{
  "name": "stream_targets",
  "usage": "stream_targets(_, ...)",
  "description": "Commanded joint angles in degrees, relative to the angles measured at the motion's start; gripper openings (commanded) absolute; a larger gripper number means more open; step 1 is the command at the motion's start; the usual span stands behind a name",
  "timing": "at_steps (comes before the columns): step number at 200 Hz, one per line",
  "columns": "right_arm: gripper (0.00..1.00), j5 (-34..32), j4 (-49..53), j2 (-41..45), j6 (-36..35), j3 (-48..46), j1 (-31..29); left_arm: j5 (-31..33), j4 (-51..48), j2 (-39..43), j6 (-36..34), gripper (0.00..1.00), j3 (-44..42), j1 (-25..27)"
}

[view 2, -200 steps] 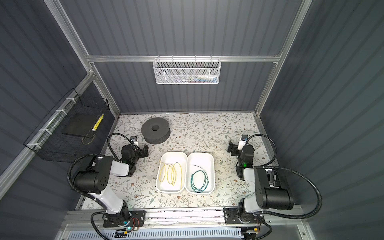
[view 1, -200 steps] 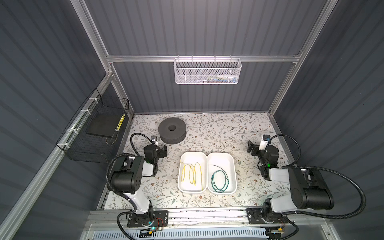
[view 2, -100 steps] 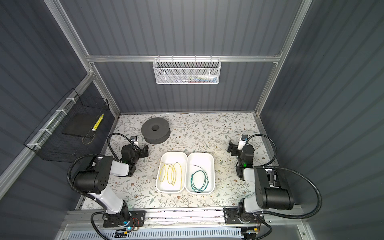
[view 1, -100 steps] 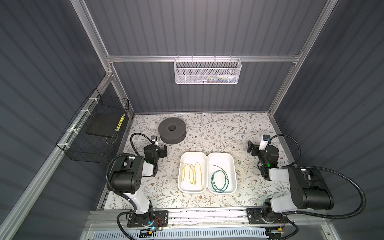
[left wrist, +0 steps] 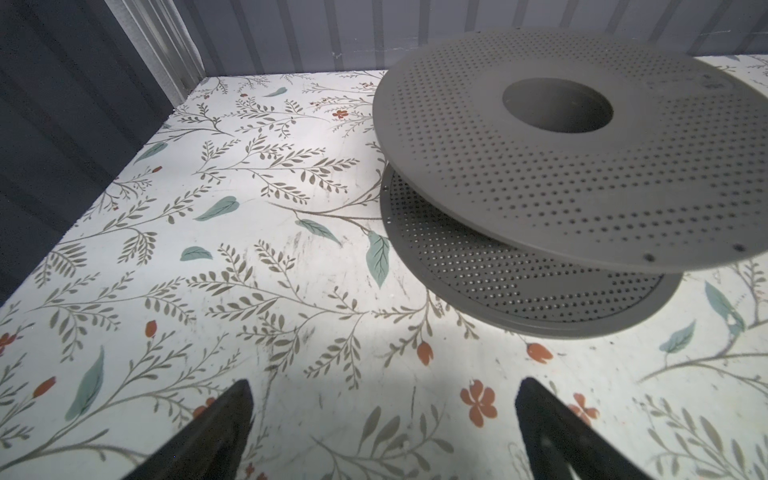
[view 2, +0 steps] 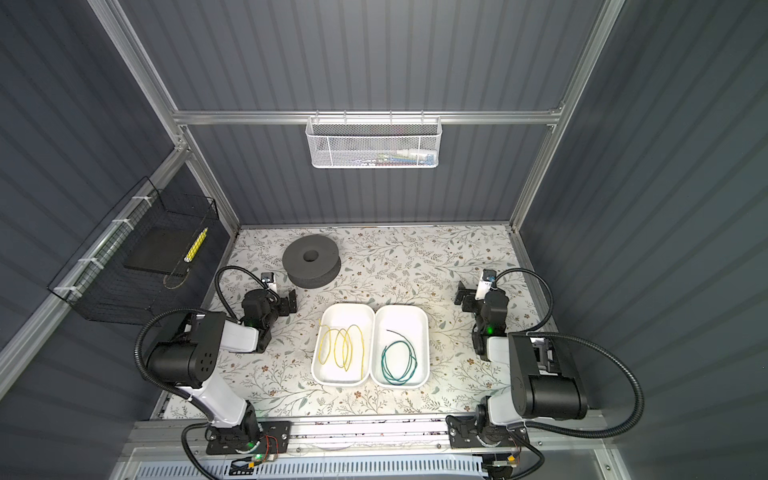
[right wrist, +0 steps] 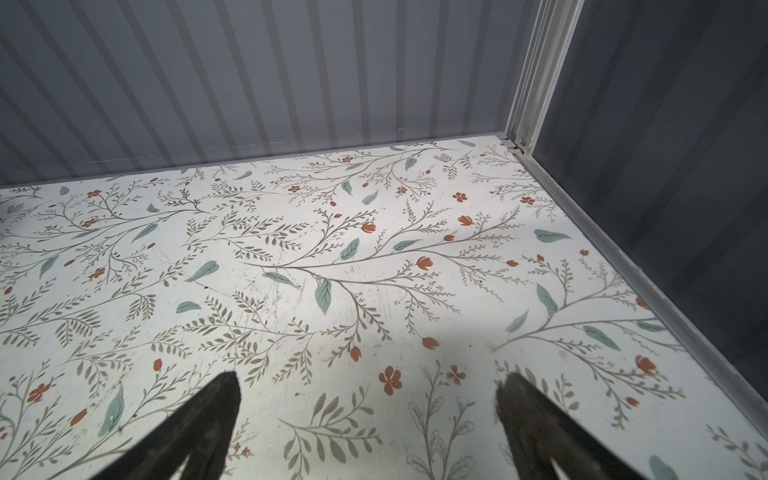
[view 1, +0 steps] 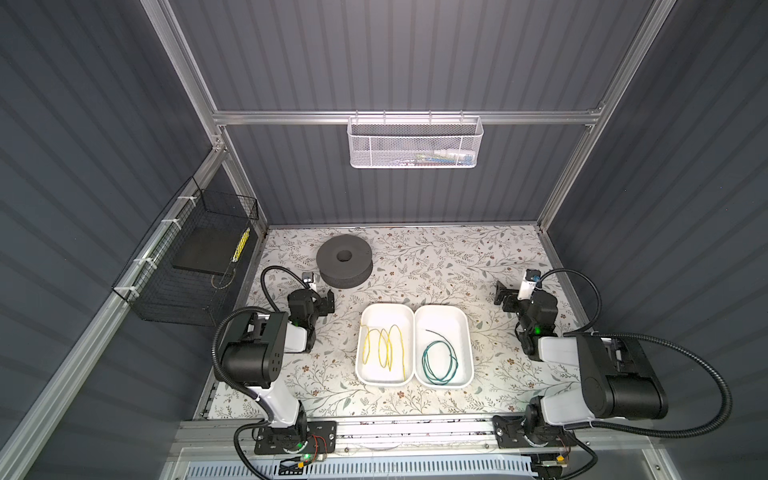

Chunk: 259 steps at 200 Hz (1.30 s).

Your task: Wrap the cables

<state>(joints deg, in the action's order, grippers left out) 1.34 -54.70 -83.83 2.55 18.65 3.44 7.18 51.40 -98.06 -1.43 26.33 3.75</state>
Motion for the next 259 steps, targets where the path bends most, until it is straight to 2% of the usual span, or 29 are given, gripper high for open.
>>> stream_targets(1, 0.99, 0.33, -0.32, 0.42, 0.09, 0.24, 0.22, -0.14, -0.44, -0.29, -0.08, 0.99, 1.26, -0.32)
stream_targets(60, 0.99, -0.13, -0.91, 0.60, -0.04, -0.01, 0.08, 1.05, 0.15, -0.21, 0.29, 1.00, 1.26, -0.32)
stream_targets(72, 0.99, -1.49, 1.79, 2.95, -0.61, 0.44, -0.86, 0.48, -4.01, 1.67, 0.21, 0.99, 3.02, -0.32)
stream_targets(84, 0.99, -3.68, 8.90, 8.58, -2.46, 2.09, -2.91, -2.40, -13.70, 5.59, -1.13, 0.99, 6.47, -0.32)
stream_targets(95, 0.99, -7.28, 19.36, 14.85, -3.55, 5.82, -6.09, -3.75, -20.61, 9.01, -0.90, 0.99, 9.66, -0.32)
stream_targets(111, 0.99, -12.58, 32.96, 22.09, -3.17, 12.66, -10.98, -5.39, -23.53, 15.98, 3.19, 1.00, 10.69, -0.32)
stream_targets(125, 0.99, -18.59, 42.59, 25.00, -3.50, 19.03, -16.02, -9.12, -25.41, 22.64, 5.67, 1.00, 11.38, -0.32)
stream_targets(137, 0.99, -25.05, 52.69, 26.61, -0.72, 25.69, -20.14, -11.70, -28.65, 28.63, 9.35, 1.00, 12.58, -0.32)
stream_targets(143, 0.99, -26.35, 58.96, 27.23, 3.50, 29.61, -21.09, -12.03, -31.33, 31.53, 11.63, 0.99, 13.31, -0.32)
stream_targets(154, 0.99, -22.21, 69.35, 28.42, 13.76, 35.13, -20.88, -12.18, -37.25, 36.86, 15.96, 1.00, 15.23, -0.32)
stream_targets(164, 0.99, -18.36, 71.25, 29.54, 20.93, 36.52, -20.68, -10.72, -44.20, 40.82, 20.78, 0.99, 17.23, -0.32)
stream_targets(168, 0.99, -16.83, 72.11, 30.52, 25.77, 36.16, -20.60, -9.38, -47.45, 42.32, 23.64, 0.99, 18.17, -0.32)
stream_targets(177, 0.99, -12.43, 70.51, 32.40, 30.75, 33.92, -19.85, -5.65, -56.15, 45.22, 30.94, 1.00, 20.32, -0.32)
stream_targets(185, 0.99, -7.74, 66.93, 34.04, 32.06, 30.67, -19.04, -1.65, -65.61, 47.72, 36.89, 0.99, 22.33, -0.32)
stream_targets(196, 0.94, -7.88, 68.43, 34.20, 34.96, 29.61, -18.91, 0.65, -72.37, 51.10, 38.47, 1.00, 22.29, -0.32)
stream_targets(215, 0.91, -6.84, 78.03, 29.63, 34.70, 33.90, -18.91, -0.07, -74.88, 57.39, 37.74, 0.99, 18.09, -0.32)
stream_targets(228, 0.85, -7.23, 85.47, 25.21, 34.69, 37.94, -18.96, -2.48, -76.23, 60.75, 37.77, 0.99, 15.93, -0.32)
stream_targets(243, 0.80, -7.79, 89.42, 22.16, 34.47, 39.76, -19.04, -4.24, -79.09, 62.69, 38.10, 0.99, 15.01, -0.32)
stream_targets(259, 0.79, -8.19, 90.34, 21.34, 35.04, 39.32, -19.33, -4.63, -83.15, 63.09, 38.90, 1.00, 14.94, -0.32)
